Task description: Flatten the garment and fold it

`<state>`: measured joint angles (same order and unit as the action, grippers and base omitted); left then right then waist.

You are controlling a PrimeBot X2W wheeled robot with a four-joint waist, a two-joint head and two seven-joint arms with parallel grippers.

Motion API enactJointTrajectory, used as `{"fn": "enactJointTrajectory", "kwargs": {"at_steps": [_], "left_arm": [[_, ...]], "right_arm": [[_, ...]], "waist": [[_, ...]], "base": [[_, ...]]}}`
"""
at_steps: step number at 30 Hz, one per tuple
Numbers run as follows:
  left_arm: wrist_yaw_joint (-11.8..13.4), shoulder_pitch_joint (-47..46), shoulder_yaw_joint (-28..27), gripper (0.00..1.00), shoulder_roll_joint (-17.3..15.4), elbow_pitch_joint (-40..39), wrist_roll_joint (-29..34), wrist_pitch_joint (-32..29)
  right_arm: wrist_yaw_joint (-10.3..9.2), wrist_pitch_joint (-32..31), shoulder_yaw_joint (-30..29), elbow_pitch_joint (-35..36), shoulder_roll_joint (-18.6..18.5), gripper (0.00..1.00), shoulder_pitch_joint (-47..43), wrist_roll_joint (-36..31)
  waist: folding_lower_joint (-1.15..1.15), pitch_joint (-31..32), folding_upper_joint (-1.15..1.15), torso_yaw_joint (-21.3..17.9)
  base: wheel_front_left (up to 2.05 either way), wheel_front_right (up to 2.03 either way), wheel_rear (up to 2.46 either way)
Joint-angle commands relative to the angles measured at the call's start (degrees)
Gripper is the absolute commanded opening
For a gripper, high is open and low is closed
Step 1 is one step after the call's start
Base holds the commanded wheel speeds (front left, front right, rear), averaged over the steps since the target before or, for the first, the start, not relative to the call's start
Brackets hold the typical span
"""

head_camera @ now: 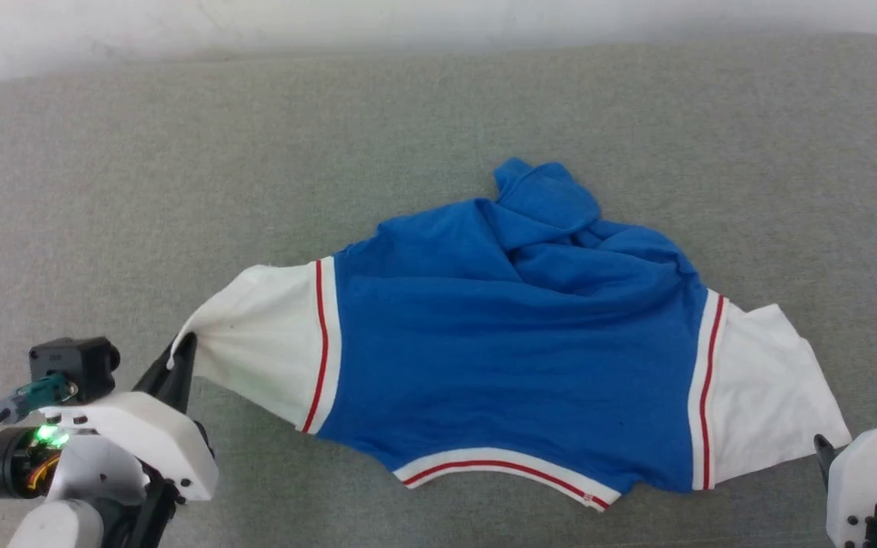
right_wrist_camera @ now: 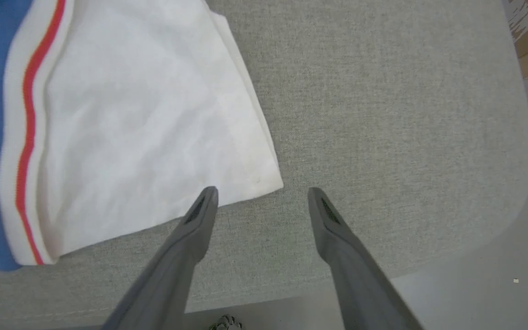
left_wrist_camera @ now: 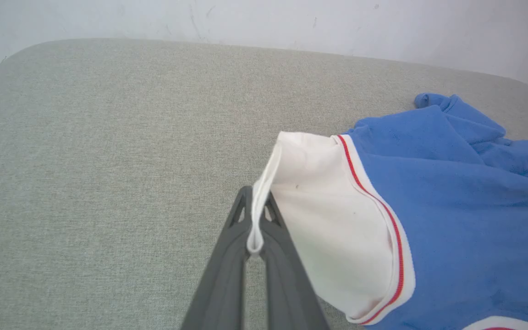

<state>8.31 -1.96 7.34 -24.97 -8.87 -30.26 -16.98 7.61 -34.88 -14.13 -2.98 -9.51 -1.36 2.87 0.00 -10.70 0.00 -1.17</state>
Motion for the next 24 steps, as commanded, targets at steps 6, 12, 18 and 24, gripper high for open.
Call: {"fn": "enactJointTrajectory", "kwargs": {"at_steps": [6, 12, 18, 24], "left_arm": [[0.58, 0.8, 1.04, 0.0, -0.07, -3.13, 0.1, -1.2], [0.52, 0.13, 2.11, 0.0, 0.03, -3.71, 0.36, -1.77], [0.41, 0.1, 2.25, 0.0, 0.1, -3.23, 0.08, -1.41], [-0.73, 0.13, 0.87, 0.0, 0.33, -4.61, -1.94, 0.72]], "right_arm": [[-0.12, -0.35, -1.1, -4.58, -0.29, 1.0, 4.03, -1.44], [-0.12, -1.26, 0.63, -10.68, 0.28, 0.0, 5.3, -0.82], [-0.12, 1.15, 1.85, -10.95, -0.2, 0.0, 5.76, 2.08], [-0.12, 3.04, 3.89, -2.54, -2.15, 0.0, 7.03, 9.45]], "waist": [[0.0, -2.65, 0.0, 1.74], [0.0, -3.48, 0.0, 2.34], [0.0, -1.37, 0.0, 1.7], [0.0, 3.26, 0.0, 0.04]], "base": [[0.0, 0.0, 0.0], [0.0, 0.0, 0.0], [0.0, 0.0, 0.0], [0.0, 0.0, 0.0]]}}
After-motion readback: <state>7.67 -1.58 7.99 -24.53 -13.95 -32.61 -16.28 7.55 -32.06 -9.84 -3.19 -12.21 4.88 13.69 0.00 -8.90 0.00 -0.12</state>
